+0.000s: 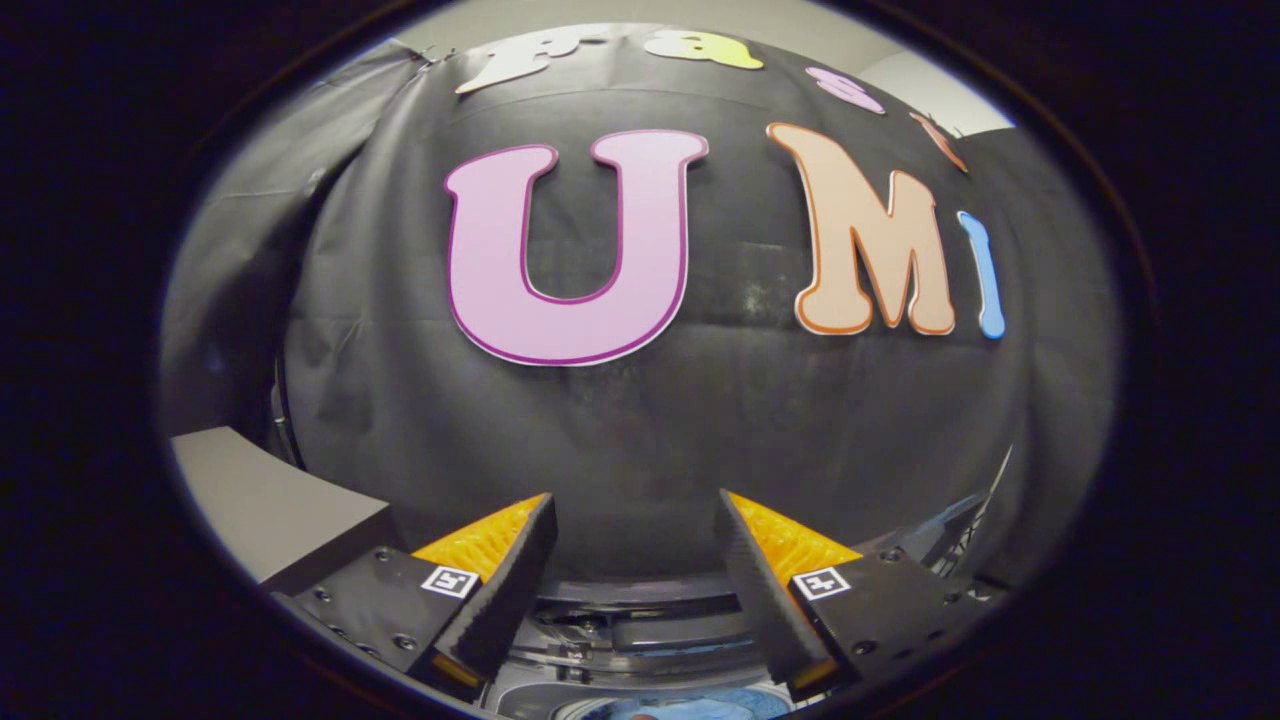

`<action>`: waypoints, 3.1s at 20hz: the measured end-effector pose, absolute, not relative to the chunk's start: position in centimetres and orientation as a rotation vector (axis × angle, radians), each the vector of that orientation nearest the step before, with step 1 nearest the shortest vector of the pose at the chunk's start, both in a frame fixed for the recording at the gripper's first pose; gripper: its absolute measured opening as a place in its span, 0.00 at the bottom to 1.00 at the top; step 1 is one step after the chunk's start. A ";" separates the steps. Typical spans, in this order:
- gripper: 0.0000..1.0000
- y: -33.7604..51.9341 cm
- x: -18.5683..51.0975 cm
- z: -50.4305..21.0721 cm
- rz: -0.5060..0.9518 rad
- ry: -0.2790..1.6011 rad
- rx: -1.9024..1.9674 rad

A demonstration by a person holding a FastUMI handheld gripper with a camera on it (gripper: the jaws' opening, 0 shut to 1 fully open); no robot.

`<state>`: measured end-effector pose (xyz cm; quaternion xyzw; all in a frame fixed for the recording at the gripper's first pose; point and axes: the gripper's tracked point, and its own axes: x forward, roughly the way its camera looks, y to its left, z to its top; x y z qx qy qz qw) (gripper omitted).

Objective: Put the clothes into the washing machine and then close the washing machine lid.

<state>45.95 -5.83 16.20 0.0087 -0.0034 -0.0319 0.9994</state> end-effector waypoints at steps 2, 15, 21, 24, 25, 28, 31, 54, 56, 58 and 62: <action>0.98 -5.9 45.6 16.1 -0.068 -0.017 0.016; 0.97 -6.0 44.4 16.1 -0.111 -0.070 0.025; 0.97 -5.8 43.8 15.8 -0.116 -0.067 0.022; 0.97 -5.8 43.6 15.8 -0.109 -0.069 0.019; 0.97 -5.8 43.5 15.9 -0.108 -0.077 0.023; 0.97 -5.7 43.2 15.7 -0.103 -0.097 0.032; 0.97 -5.7 42.8 15.4 -0.108 -0.093 0.026; 0.98 -6.1 32.5 6.6 -0.223 -0.064 0.022; 0.98 -5.6 31.9 6.1 -0.212 -0.053 0.038; 0.98 -5.4 31.3 5.5 -0.207 -0.042 0.041; 0.98 -4.4 29.6 4.5 -0.183 -0.027 0.032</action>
